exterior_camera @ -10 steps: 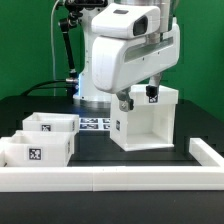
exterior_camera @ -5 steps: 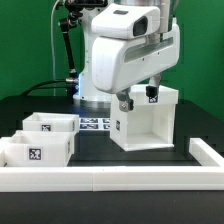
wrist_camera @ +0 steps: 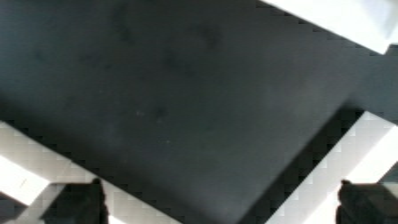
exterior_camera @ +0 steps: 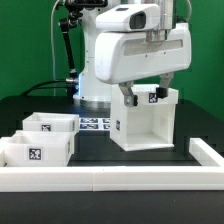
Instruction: Assemble drawer
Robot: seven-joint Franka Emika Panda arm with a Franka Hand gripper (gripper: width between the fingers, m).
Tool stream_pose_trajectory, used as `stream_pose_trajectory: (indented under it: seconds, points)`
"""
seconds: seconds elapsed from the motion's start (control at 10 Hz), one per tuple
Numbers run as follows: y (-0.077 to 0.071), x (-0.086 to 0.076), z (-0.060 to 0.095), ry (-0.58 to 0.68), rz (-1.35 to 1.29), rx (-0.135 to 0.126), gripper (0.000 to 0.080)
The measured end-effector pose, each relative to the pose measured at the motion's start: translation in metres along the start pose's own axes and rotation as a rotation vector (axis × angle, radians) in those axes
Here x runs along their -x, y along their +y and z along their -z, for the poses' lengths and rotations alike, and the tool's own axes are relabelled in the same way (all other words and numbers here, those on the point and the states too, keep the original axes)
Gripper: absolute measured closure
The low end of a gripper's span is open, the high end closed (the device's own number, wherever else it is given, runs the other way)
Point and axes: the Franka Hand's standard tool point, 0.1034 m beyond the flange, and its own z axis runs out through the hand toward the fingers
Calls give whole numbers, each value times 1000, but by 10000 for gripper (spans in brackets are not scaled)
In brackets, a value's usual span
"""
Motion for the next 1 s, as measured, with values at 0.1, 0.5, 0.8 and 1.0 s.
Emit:
stream_pose_trajectory:
  seconds: [0.1, 0.5, 0.8, 1.0]
  points:
    - [0, 0, 0, 0, -55, -2, 150]
    - [-21, 9, 5, -7, -147, -2, 150]
    - [-56, 29, 21, -15, -159, 8, 150]
    - [-80, 46, 29, -21, -172, 18, 150]
